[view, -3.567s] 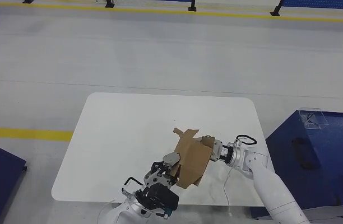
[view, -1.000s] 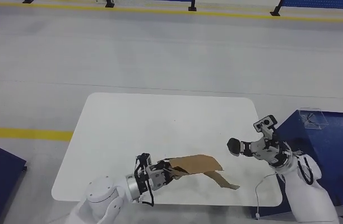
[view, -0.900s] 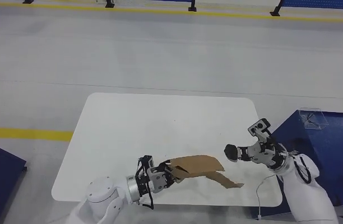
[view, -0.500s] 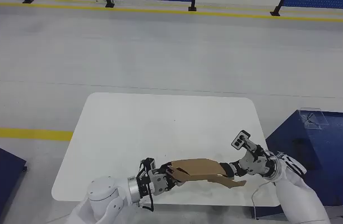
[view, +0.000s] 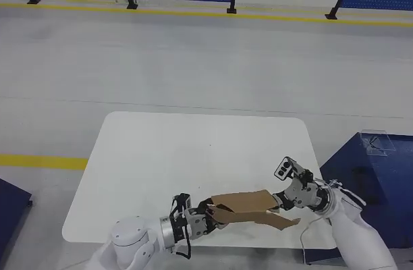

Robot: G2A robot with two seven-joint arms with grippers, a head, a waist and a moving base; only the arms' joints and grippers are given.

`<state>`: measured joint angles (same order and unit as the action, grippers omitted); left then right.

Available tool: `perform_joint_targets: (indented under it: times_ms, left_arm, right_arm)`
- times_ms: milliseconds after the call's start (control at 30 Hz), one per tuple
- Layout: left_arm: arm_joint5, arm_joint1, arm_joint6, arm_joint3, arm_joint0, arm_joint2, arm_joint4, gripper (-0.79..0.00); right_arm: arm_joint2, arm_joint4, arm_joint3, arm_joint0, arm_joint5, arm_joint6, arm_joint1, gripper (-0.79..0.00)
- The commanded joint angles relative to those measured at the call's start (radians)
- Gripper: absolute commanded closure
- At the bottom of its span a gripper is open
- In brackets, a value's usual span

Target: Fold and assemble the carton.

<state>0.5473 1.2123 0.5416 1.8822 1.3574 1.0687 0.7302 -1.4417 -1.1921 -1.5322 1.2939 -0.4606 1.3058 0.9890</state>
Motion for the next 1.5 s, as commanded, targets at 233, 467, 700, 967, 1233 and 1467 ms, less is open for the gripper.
perform_joint_targets:
  times_ms: [233,467,700,967,1233,1467]
  left_arm:
    - [-0.022,0.001,-0.009,0.002,0.003,-0.021,0.005,0.0]
    - [-0.028,0.001,-0.023,0.005,0.004,-0.033,0.006,0.0]
    - [-0.023,0.003,-0.054,0.002,0.007,-0.049,0.014,0.0]
    - [-0.03,0.006,-0.078,0.001,0.003,-0.076,0.011,0.0]
    - [-0.037,0.007,-0.081,0.0,0.001,-0.093,-0.005,0.0]
    - [-0.041,0.007,-0.088,-0.006,-0.001,-0.1,-0.007,0.0]
  right_arm:
    - [0.03,0.108,0.003,0.002,-0.022,0.008,-0.007,-0.785]
    - [0.051,0.133,-0.005,0.006,-0.008,0.045,-0.015,-0.785]
    - [0.046,0.097,-0.01,0.013,0.008,0.061,-0.03,-0.785]
    - [0.034,0.112,0.009,0.001,0.05,0.007,-0.031,-0.751]
    - [0.052,0.162,0.015,0.005,0.05,0.031,-0.034,-0.4]
    - [0.046,0.194,0.016,0.011,0.049,0.066,-0.04,0.0]
